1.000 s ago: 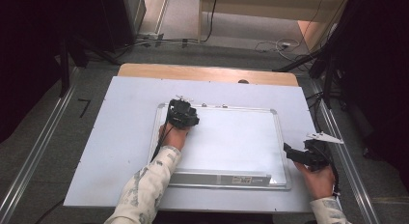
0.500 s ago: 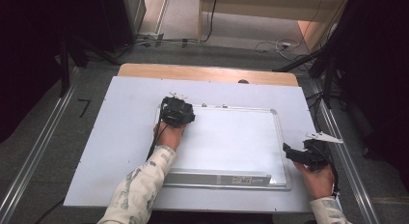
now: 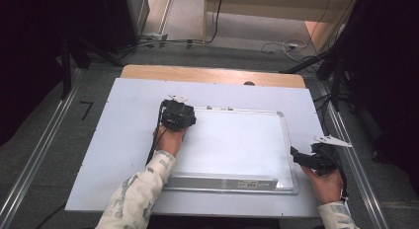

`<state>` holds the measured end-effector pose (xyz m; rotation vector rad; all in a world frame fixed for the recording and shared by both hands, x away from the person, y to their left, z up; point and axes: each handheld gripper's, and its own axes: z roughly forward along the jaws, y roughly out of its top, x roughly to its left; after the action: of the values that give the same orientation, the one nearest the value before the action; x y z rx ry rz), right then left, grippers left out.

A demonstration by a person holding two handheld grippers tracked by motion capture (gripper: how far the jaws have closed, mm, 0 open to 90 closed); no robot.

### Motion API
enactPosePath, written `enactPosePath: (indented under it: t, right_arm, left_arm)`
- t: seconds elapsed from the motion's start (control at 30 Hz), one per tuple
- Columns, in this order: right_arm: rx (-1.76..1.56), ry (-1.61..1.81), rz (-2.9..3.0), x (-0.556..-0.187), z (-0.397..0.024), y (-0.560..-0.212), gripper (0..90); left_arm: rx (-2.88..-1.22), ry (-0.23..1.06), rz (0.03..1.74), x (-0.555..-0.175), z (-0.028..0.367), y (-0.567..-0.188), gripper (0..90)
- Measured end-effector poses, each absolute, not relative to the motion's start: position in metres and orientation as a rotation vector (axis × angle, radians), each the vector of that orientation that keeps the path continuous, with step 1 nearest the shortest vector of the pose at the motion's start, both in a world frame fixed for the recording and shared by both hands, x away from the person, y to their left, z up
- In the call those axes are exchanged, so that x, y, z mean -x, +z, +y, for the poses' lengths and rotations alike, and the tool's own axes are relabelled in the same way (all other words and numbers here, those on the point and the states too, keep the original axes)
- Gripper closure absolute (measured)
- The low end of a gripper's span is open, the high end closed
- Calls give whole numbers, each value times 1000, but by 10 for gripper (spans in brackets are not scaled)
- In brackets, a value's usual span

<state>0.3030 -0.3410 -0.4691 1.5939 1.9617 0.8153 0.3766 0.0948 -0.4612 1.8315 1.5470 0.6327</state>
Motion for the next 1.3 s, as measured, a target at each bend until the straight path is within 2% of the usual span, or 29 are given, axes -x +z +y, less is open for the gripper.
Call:
enactPosePath:
  t: [0.47, 1.3]
  right_arm:
    - [-1601, 815, 1959, -304, -340, -469, 130]
    - [-1588, 815, 1974, -309, -332, -469, 130]
  left_arm:
    - [-1807, 653, 1598, -343, 114, -463, 410]
    - [-1732, 629, 1646, -290, 114, -474, 408]
